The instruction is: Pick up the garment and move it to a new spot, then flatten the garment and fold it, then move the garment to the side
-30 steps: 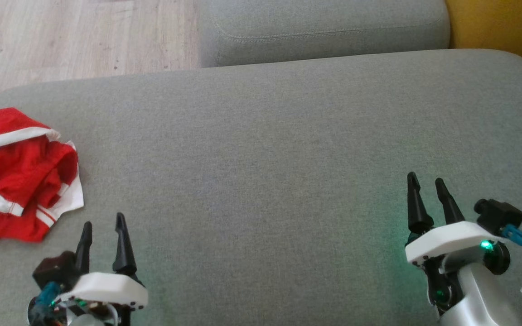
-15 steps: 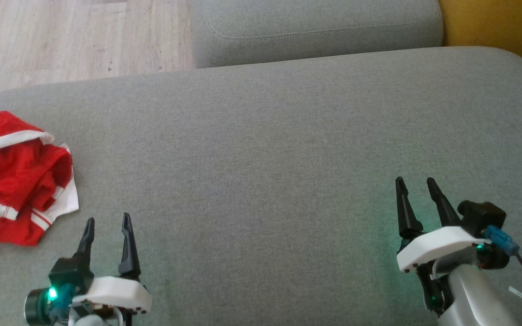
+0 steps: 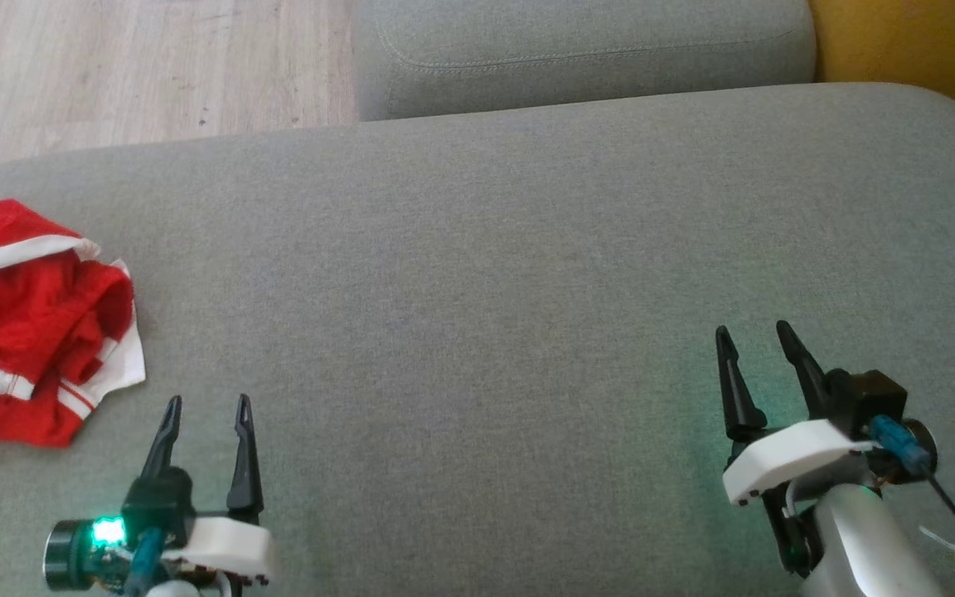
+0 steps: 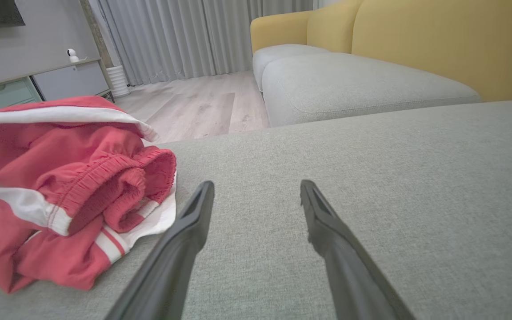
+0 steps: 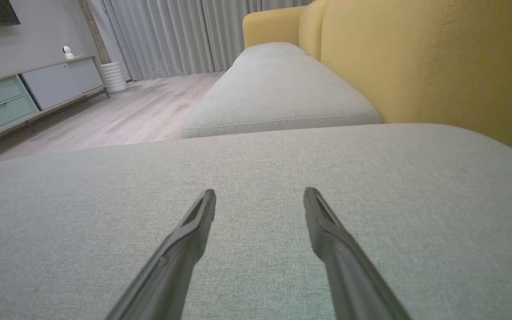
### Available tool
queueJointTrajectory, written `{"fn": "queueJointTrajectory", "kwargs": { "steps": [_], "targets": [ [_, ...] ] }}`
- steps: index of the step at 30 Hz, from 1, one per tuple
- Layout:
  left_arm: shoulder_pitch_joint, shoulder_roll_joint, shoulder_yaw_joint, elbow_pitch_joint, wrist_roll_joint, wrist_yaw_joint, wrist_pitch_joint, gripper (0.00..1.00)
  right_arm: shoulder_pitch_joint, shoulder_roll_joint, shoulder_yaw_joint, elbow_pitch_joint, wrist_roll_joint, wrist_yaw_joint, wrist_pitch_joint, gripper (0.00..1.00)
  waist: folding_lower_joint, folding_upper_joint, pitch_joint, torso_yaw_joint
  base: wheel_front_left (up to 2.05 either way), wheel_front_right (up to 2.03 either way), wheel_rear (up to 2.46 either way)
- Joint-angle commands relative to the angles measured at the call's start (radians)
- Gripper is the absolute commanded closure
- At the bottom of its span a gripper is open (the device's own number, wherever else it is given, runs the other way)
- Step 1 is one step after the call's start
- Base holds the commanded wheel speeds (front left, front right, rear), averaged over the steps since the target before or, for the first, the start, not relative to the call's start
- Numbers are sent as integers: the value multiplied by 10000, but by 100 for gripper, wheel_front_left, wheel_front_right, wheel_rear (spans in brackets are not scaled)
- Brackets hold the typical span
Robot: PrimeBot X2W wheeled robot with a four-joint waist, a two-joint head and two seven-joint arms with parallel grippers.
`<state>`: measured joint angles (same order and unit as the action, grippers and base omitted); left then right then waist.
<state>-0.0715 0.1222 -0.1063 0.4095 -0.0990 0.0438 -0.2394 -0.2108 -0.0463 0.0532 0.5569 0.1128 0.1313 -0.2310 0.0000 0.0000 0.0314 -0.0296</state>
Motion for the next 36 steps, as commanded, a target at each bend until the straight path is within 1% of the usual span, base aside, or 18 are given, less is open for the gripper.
{"fn": "queueJointTrajectory", "kwargs": {
  "steps": [1,3,9,13,18,24,28,30,31,36],
  "targets": [
    [-147,117,363,-223,370,58,-167,0,-232,-39,179,-307,-305,-5,-251,0,0,0,-5,-3,0,0,0],
    [-130,96,409,-204,600,83,-224,0,-237,-40,167,-273,-481,-6,-308,0,0,0,-7,-12,0,0,0],
    [-110,46,537,-179,634,8,-224,0,-164,-40,73,-204,-354,-6,-308,0,0,0,19,33,0,0,0],
    [-136,-37,554,-152,658,-38,-224,0,-104,-40,90,-213,-338,-6,-308,0,0,0,95,334,0,0,0],
    [-142,-130,556,-89,696,-63,-224,0,-73,-40,290,-224,-260,-6,-308,0,0,0,258,1208,0,0,0],
    [-67,-158,577,-114,718,-153,-224,0,-132,-40,697,-199,-121,-6,-308,0,0,0,411,2723,0,0,0],
    [139,-73,760,-181,700,-126,-224,0,-169,-39,968,-152,55,-6,-308,0,0,0,434,3545,0,0,0],
    [289,-75,882,-186,658,-88,-224,0,-173,-39,1065,-145,116,-6,-308,0,0,0,475,3872,0,0,0],
    [289,-75,882,-186,658,-88,-224,0,-173,-39,1065,-145,116,-6,-308,0,0,0,475,3872,0,0,0],
    [444,-1,1270,-216,564,-29,-224,0,-137,-39,1202,-30,129,-6,-308,0,0,0,614,4363,0,0,0]
  ]
}}
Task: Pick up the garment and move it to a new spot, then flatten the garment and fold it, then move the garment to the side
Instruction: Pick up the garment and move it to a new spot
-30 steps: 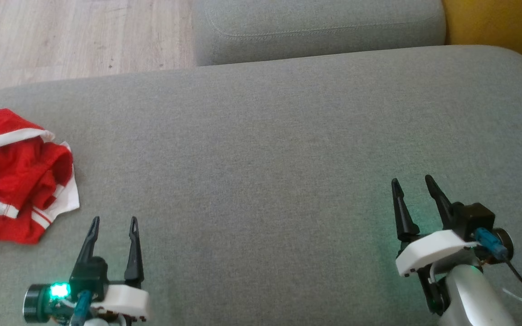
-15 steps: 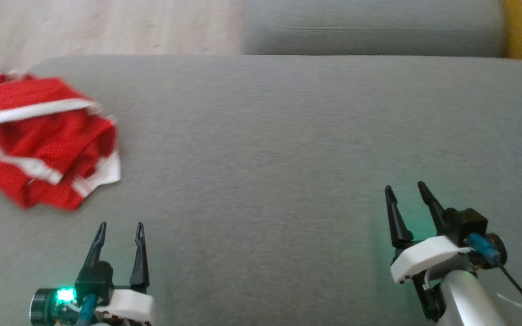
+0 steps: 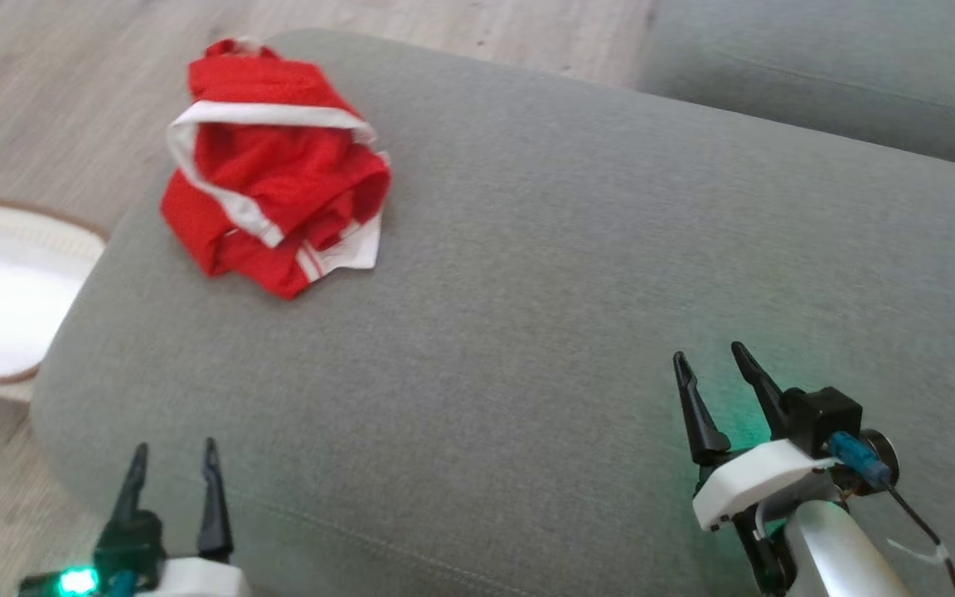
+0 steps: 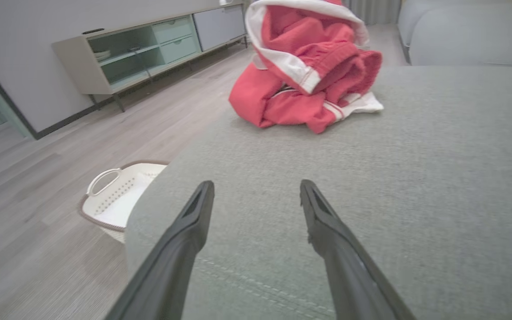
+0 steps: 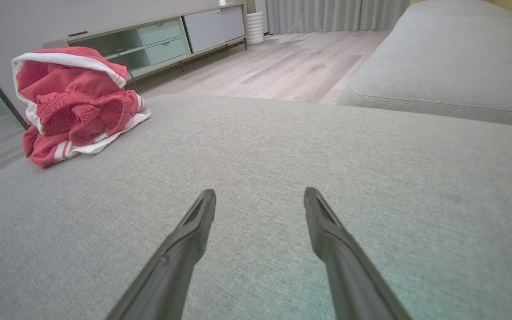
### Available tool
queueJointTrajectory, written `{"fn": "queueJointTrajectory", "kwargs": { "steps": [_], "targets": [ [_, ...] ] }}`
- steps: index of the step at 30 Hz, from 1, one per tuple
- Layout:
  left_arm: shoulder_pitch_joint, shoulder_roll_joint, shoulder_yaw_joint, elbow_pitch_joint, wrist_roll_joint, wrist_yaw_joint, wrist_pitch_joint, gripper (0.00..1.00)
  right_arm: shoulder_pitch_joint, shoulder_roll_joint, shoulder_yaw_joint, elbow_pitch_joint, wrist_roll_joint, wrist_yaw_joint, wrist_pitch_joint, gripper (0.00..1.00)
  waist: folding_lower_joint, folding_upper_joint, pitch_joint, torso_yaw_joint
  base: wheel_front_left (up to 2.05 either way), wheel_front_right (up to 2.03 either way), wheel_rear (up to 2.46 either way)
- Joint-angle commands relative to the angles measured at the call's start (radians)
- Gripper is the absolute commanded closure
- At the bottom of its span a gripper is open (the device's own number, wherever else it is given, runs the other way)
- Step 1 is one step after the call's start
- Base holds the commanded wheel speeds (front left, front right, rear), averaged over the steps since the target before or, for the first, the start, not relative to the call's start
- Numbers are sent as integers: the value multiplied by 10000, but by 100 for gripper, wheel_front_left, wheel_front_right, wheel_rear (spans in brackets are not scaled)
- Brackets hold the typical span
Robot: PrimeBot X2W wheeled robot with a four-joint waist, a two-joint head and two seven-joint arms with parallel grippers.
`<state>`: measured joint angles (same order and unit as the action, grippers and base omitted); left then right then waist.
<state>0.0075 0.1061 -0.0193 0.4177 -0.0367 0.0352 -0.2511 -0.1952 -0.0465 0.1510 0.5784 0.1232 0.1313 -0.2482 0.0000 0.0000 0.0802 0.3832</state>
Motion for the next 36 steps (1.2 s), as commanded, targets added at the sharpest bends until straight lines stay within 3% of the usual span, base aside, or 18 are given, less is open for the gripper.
{"fn": "queueJointTrajectory", "kwargs": {
  "steps": [1,10,14,21,29,36],
  "targets": [
    [-363,181,502,-352,-90,65,-107,0,-298,-37,232,-230,10,-6,-136,0,0,0,174,274,0,0,0],
    [-1751,1009,1126,-1498,-29,-500,-107,0,-560,-37,210,-181,-395,-6,-136,0,0,0,970,58,0,0,0],
    [-3518,1968,807,-136,270,-1101,-107,0,-831,-38,302,-198,-652,-6,-136,0,0,0,1560,-440,0,0,0],
    [-6041,3136,-403,2424,801,-1578,-107,0,-1185,-225,344,-329,-954,-6,-136,0,0,0,2498,-1220,0,0,0],
    [-8269,4244,-1836,4212,1498,-1651,-107,0,-1599,-443,233,-618,-1034,-6,-136,0,0,0,3640,-1797,0,0,0],
    [-9526,4286,-1620,5457,1365,-1137,151,0,-1749,-471,192,-725,-1037,-6,-136,0,0,0,4247,-2039,0,0,0]
  ]
}}
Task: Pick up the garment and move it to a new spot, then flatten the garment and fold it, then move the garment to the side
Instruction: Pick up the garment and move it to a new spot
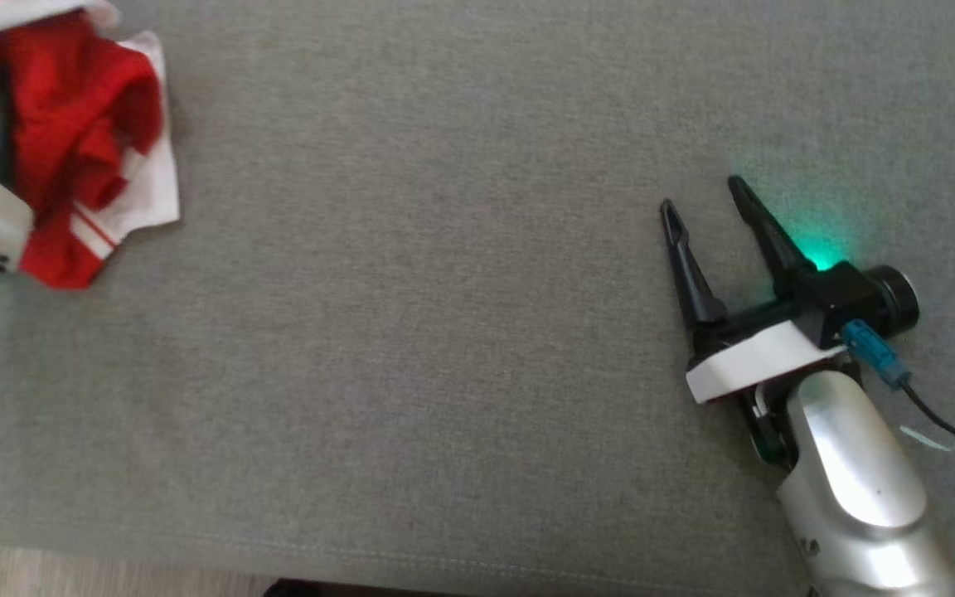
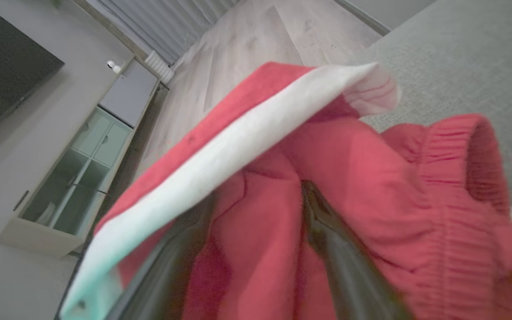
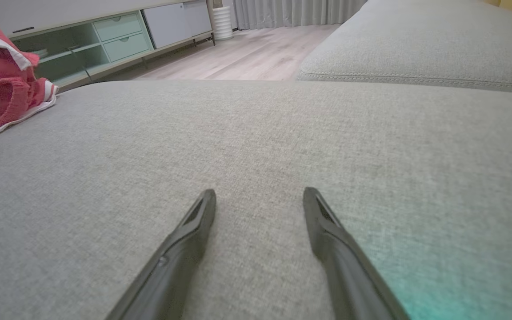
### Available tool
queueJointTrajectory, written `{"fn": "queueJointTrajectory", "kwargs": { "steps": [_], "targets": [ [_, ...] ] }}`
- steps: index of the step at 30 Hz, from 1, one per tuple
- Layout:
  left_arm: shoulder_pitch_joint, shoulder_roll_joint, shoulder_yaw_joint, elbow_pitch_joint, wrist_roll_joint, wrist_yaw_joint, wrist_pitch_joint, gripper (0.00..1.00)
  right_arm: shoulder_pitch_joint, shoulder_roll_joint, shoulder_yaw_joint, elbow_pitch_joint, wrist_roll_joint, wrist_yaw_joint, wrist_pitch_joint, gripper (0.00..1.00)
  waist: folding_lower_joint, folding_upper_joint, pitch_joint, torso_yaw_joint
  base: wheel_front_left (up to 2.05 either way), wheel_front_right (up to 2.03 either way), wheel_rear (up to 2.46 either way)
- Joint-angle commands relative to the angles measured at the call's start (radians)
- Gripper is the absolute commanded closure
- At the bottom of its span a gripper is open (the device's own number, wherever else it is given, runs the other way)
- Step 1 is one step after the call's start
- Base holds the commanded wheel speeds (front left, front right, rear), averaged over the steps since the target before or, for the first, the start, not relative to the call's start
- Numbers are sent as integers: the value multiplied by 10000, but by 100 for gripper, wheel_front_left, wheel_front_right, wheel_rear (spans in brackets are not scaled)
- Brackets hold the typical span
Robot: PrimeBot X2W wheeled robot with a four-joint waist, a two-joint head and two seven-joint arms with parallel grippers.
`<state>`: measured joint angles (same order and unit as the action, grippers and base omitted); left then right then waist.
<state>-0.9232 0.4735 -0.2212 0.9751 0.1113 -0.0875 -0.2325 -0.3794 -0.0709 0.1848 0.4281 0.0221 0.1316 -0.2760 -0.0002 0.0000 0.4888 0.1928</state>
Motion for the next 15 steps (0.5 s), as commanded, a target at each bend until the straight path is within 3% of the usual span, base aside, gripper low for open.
{"fn": "queueJointTrajectory", "kwargs": {
  "steps": [1,6,7,8,12,15],
  "targets": [
    [-316,552,475,51,-232,103,-19,0,69,-221,-148,776,-21,-9,142,0,2,0,215,-167,0,0,0],
    [-524,298,676,808,-656,31,133,0,-32,-198,-182,792,3,-9,142,0,2,0,386,-247,0,0,0],
    [-567,247,675,1007,-716,-6,233,13,-56,-194,-181,805,8,-9,142,0,2,0,408,-259,0,0,0],
    [-604,197,653,1157,-770,-62,253,100,-81,-187,-189,821,19,-9,142,0,2,0,415,-269,0,0,0],
    [-842,140,483,1155,-696,79,-71,100,-156,-154,-243,861,51,-9,142,0,2,0,261,-269,0,0,0],
    [-1096,-95,-58,314,-306,124,-265,100,-65,-122,-312,920,101,-9,142,0,2,0,-87,-200,0,0,0]
  ]
}}
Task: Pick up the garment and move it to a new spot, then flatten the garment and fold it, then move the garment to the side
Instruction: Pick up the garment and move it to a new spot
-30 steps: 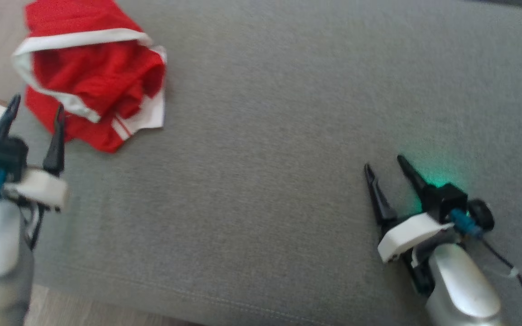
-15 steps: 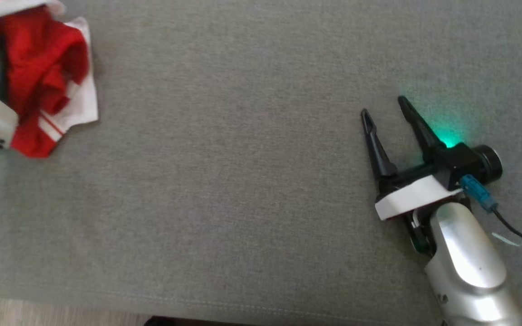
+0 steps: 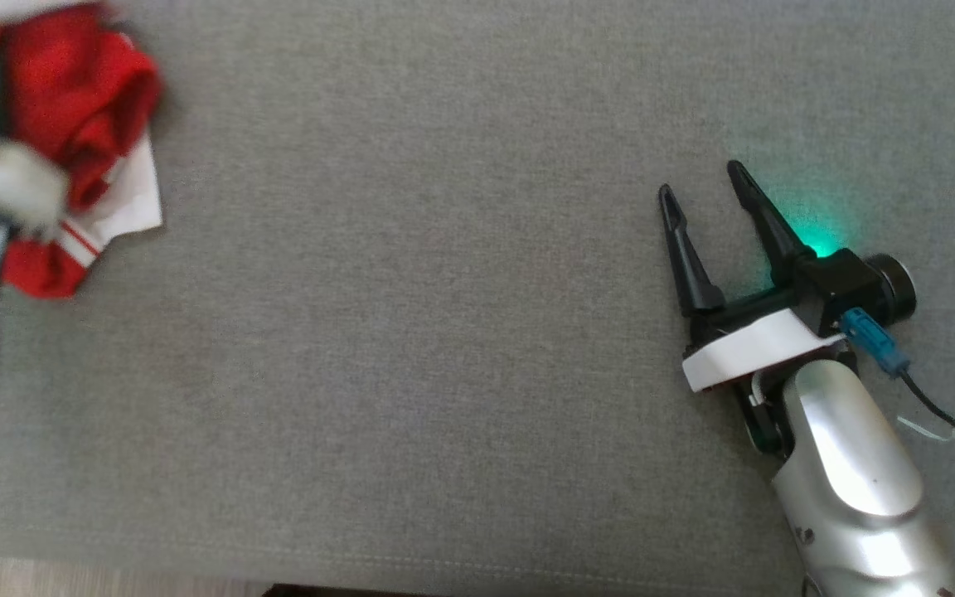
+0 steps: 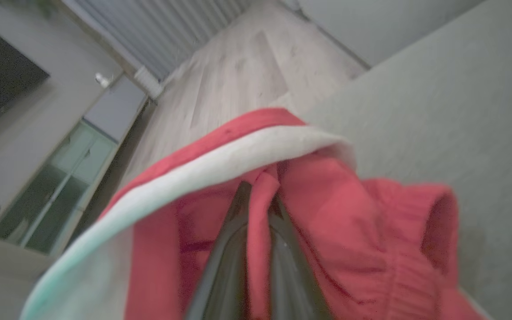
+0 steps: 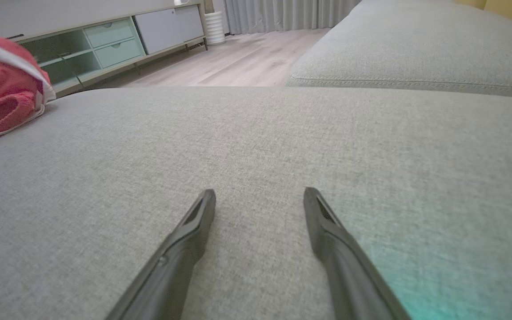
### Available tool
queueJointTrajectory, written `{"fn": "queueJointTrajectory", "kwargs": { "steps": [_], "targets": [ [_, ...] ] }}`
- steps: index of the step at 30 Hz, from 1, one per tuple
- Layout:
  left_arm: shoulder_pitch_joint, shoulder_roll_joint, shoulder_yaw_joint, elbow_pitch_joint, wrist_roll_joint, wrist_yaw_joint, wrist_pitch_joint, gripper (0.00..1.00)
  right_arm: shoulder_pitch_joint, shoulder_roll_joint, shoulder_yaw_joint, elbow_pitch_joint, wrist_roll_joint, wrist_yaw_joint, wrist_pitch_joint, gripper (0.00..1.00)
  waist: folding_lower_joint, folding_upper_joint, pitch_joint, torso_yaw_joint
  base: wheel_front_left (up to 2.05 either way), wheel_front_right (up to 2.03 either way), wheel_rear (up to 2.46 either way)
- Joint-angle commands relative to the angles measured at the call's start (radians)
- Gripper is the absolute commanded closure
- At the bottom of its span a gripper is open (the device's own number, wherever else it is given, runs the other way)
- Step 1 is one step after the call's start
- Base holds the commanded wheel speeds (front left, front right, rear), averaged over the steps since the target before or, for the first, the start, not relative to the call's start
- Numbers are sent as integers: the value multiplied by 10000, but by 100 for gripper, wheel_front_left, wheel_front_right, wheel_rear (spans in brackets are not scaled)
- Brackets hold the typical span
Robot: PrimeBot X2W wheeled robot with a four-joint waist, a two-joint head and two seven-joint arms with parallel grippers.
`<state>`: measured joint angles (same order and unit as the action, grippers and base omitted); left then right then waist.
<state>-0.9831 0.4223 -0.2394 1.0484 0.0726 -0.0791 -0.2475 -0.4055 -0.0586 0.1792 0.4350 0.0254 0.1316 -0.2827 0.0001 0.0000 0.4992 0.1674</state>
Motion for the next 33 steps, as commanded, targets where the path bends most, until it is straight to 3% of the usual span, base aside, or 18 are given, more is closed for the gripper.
{"fn": "queueJointTrajectory", "kwargs": {
  "steps": [1,8,12,20,24,25,26,27,28,33],
  "targets": [
    [-562,265,-126,-957,209,-8,-129,100,238,-235,-274,872,82,-9,210,0,-1,0,-313,87,0,0,0],
    [-207,-605,-2173,-4577,555,-391,-140,100,491,-69,-199,981,338,-9,210,0,-1,0,-1348,-120,0,0,0],
    [104,-1250,-2935,-5710,-67,-475,-141,100,594,22,-6,1029,566,-9,210,0,-1,0,-1809,-652,0,0,0],
    [833,-2583,-3967,-6122,-1039,-504,-142,100,636,78,410,923,1090,-9,210,0,-1,0,-2041,-2290,0,0,0],
    [1159,-2840,-4048,-5596,-1314,-498,-142,100,614,80,604,844,1401,-9,210,0,-1,0,-1947,-2990,0,0,0],
    [1218,-2830,-4020,-5453,-1328,-468,-142,96,616,81,636,828,1454,-9,210,0,-1,0,-1929,-3109,0,0,0],
    [1301,-2815,-3972,-5325,-1374,-451,-142,62,623,81,660,811,1515,-9,210,0,-1,0,-1915,-3209,0,0,0],
    [1403,-2793,-3916,-5208,-1415,-420,-142,18,636,81,665,791,1569,-9,210,0,-1,0,-1911,-3264,0,0,0],
    [1514,-2748,-3870,-5085,-1434,-387,-142,0,652,81,675,772,1601,-9,210,0,-1,0,-1920,-3296,0,0,0],
    [2186,-2644,-3575,-4633,-1675,-235,-143,0,732,82,597,702,1676,-9,209,0,-1,0,-2103,-3205,0,0,0]
  ]
}}
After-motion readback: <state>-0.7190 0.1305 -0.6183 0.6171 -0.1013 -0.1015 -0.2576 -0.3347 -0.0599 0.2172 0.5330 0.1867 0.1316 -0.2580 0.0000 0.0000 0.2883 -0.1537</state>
